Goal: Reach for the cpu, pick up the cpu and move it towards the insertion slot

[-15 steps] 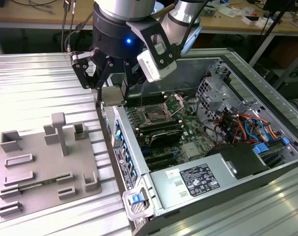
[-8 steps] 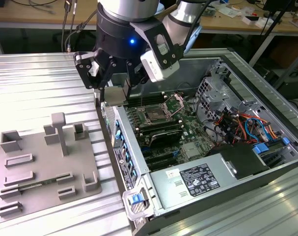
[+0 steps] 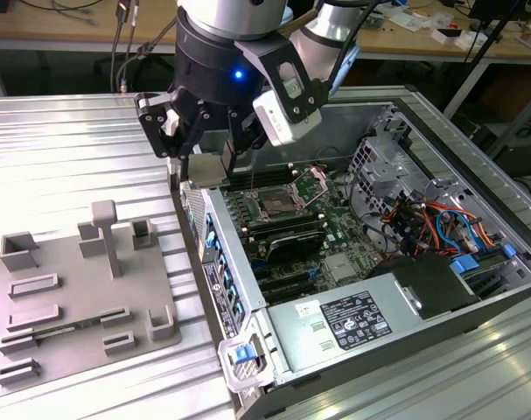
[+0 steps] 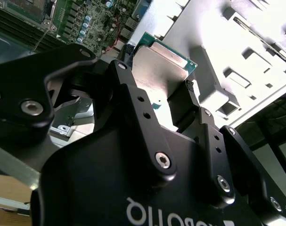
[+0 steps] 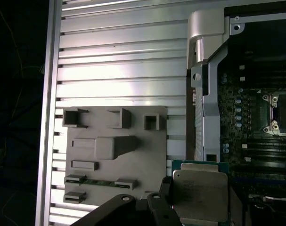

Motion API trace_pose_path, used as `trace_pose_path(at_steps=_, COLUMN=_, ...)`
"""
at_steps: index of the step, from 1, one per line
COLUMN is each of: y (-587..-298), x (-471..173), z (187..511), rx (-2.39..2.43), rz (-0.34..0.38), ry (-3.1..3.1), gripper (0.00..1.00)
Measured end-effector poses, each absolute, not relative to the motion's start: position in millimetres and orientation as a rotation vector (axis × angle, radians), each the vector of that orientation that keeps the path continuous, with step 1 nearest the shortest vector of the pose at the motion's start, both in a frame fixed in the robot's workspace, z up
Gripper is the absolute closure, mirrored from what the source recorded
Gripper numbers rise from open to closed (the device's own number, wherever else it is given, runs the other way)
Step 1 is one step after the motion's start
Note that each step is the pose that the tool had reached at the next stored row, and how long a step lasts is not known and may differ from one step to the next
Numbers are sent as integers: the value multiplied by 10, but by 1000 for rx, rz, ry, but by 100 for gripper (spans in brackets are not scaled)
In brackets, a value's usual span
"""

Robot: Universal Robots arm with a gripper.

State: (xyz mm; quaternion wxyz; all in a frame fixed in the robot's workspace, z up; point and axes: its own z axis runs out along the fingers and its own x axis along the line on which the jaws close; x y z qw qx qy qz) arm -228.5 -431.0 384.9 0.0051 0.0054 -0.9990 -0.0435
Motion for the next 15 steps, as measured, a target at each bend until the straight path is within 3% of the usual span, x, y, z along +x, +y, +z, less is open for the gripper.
trace_pose_path(at_steps=15, y=-4268, x=-2270, z=3833, rx=17, rz=-129, ry=-3129, gripper=45)
